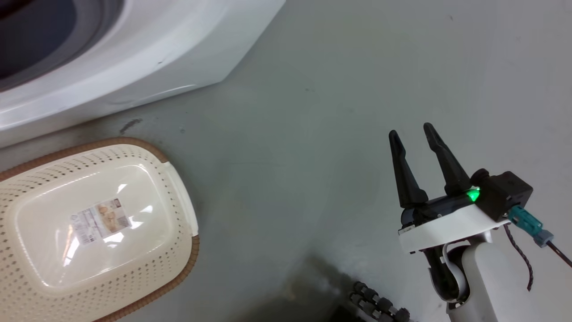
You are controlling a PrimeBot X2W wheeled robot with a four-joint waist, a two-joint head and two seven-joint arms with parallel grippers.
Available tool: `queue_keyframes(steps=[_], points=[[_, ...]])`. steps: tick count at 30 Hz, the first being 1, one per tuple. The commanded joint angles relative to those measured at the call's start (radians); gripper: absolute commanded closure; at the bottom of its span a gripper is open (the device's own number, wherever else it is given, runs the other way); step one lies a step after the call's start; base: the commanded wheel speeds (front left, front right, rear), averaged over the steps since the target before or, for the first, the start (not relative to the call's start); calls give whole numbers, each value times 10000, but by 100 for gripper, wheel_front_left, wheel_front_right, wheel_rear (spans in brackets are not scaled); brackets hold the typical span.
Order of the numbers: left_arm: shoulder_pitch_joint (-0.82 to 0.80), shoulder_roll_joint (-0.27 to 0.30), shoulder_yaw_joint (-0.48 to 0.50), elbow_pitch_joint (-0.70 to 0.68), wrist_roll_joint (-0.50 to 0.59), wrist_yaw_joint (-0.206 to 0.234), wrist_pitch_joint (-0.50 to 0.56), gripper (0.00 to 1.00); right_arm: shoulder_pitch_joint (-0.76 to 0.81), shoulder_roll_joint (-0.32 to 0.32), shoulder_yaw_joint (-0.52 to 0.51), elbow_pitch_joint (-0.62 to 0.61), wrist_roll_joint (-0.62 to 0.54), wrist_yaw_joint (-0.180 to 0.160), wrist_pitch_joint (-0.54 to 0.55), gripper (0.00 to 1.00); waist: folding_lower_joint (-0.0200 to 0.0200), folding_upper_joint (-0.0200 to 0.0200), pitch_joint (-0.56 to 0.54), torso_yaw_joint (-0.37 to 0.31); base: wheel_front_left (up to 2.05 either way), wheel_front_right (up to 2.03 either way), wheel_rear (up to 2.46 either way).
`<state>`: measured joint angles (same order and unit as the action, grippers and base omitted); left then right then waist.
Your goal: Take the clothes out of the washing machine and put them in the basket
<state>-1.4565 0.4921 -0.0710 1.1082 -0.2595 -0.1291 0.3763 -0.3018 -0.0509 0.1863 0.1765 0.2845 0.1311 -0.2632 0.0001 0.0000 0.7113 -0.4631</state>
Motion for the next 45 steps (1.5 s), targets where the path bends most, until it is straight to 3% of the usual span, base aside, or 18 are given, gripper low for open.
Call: queue_keyframes(steps=[1, 11, 12, 13, 14, 15, 22, 27, 30, 35, 45], points=[[-280, 123, -34, 111, -48, -18, 419, 0, 10, 15, 79, -44, 110, -7, -18, 0, -1, 0, 223, -227, 0, 0, 0], [-914, 463, -173, 345, -204, 151, 3293, 0, 2, 13, 490, -62, 403, -7, -19, 0, -1, 0, 529, -540, 0, 0, 0], [-865, 454, -154, 321, -251, 216, 3464, 27, -15, 13, 540, -55, 438, -7, -19, 0, -1, 0, 528, -563, 0, 0, 0], [-811, 440, -124, 263, -280, 275, 3582, 67, -35, 13, 576, -52, 482, -7, -19, 0, -1, 0, 527, -584, 0, 0, 0], [-735, 436, -141, 205, -297, 316, 3693, 98, -54, 13, 602, -48, 513, -7, -19, 0, -1, 0, 524, -600, 0, 0, 0], [-663, 455, -153, 145, -305, 373, 3798, 100, -72, 12, 625, -40, 531, -7, -19, 0, -1, 0, 522, -617, 0, 0, 0], [-179, 661, -106, -835, -266, 930, 3474, 100, -191, 13, 767, 53, 748, -7, -19, 0, -1, 0, 434, -711, 0, 0, 0], [372, 811, -53, -1796, -144, 1405, 2359, 100, -216, 12, 866, 195, 877, -5, -20, 0, -1, 0, 170, -677, 0, 0, 0], [919, 783, -55, -2245, -152, 1437, 1419, 100, -233, 10, 866, 303, 843, -7, -20, 0, -1, 0, -190, -580, 0, 0, 0], [2230, 369, 72, -2514, -348, 1430, -684, 100, -102, 7, 624, 516, 565, -7, -20, 0, -1, 0, -1140, -169, 0, 0, 0], [4736, -1113, -218, -1949, -521, 1107, -4664, 100, 500, -5, -22, 1093, -355, -7, -20, 0, -1, 0, -3506, 1302, 0, 0, 0]])
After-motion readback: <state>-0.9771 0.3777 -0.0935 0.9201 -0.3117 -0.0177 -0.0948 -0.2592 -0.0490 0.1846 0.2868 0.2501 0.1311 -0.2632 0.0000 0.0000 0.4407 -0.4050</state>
